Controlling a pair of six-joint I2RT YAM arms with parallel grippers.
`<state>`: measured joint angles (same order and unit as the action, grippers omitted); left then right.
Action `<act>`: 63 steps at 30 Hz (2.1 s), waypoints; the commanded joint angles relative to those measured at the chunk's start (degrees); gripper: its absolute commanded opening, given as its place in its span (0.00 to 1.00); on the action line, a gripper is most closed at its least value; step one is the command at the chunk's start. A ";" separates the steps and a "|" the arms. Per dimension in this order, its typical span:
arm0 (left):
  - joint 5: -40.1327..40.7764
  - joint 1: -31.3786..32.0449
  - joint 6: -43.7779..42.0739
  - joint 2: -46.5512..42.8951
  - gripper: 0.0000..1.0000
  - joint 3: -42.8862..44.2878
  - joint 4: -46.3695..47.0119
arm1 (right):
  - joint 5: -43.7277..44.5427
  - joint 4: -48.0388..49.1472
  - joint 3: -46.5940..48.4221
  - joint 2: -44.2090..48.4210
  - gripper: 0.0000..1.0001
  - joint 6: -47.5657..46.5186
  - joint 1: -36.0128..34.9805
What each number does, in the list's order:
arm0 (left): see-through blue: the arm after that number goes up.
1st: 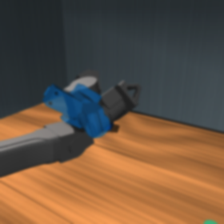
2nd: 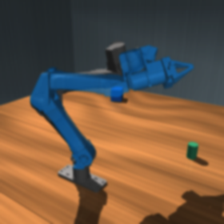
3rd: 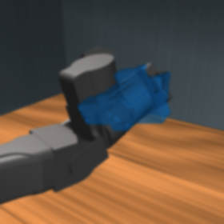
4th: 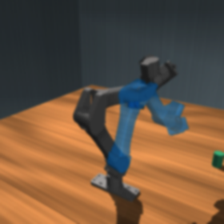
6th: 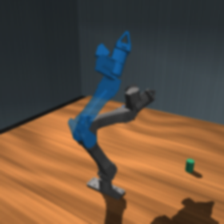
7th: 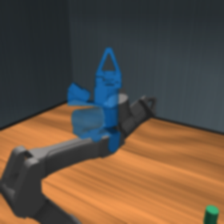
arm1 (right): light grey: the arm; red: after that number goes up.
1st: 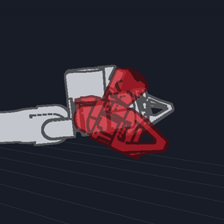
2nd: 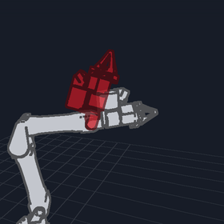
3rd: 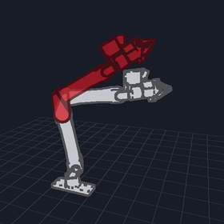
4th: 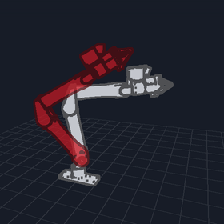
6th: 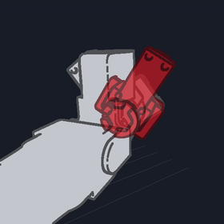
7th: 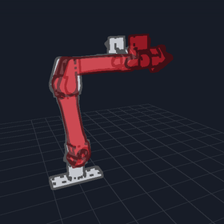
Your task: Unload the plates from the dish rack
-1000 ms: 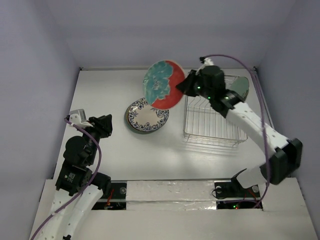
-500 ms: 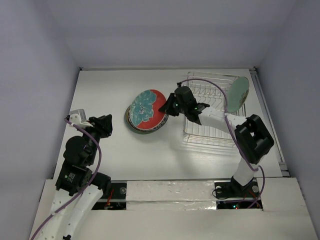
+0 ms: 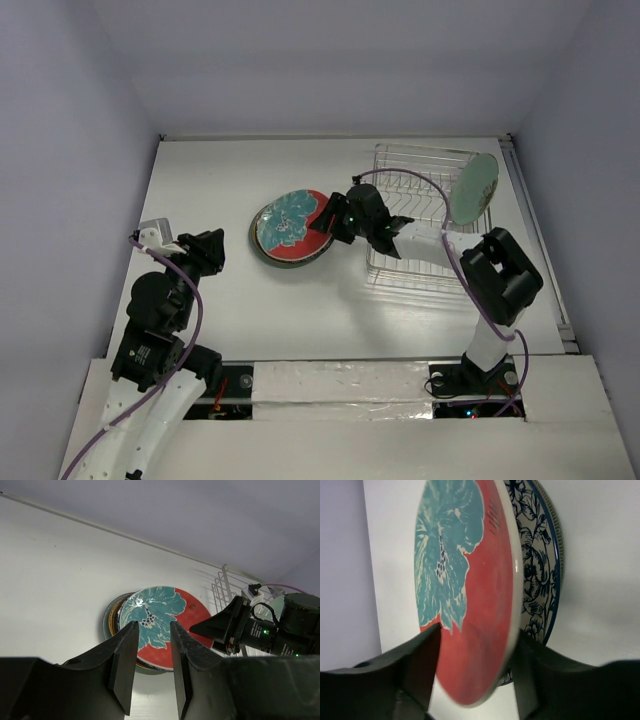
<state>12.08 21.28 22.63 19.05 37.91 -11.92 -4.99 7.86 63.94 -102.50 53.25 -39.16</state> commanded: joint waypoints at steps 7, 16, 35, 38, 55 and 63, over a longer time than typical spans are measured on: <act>-0.21 0.17 0.22 -0.94 0.29 -0.21 1.55 | 5.60 -16.08 8.73 2.92 0.81 -11.84 -1.98; -0.21 0.17 0.13 -1.82 0.29 -0.21 1.55 | 16.76 -34.39 16.92 6.60 0.88 -19.68 -3.03; -0.21 0.69 -0.22 -3.84 0.30 -0.47 2.25 | 39.90 -41.52 13.75 28.24 0.80 -34.97 35.63; -0.21 1.22 -0.13 -4.11 0.30 -0.38 2.08 | 34.98 -39.07 13.14 23.94 0.73 -35.94 39.85; -0.21 1.75 -0.13 -4.63 0.31 -0.29 1.82 | 32.94 -32.47 16.03 11.70 0.10 -42.97 43.11; -0.21 1.75 -0.13 -4.55 0.31 -0.29 1.90 | 37.59 -37.29 22.80 16.01 0.00 -47.01 41.45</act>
<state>12.08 22.79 22.63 14.76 37.91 -11.94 25.39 -31.51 80.14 -91.81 8.99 3.11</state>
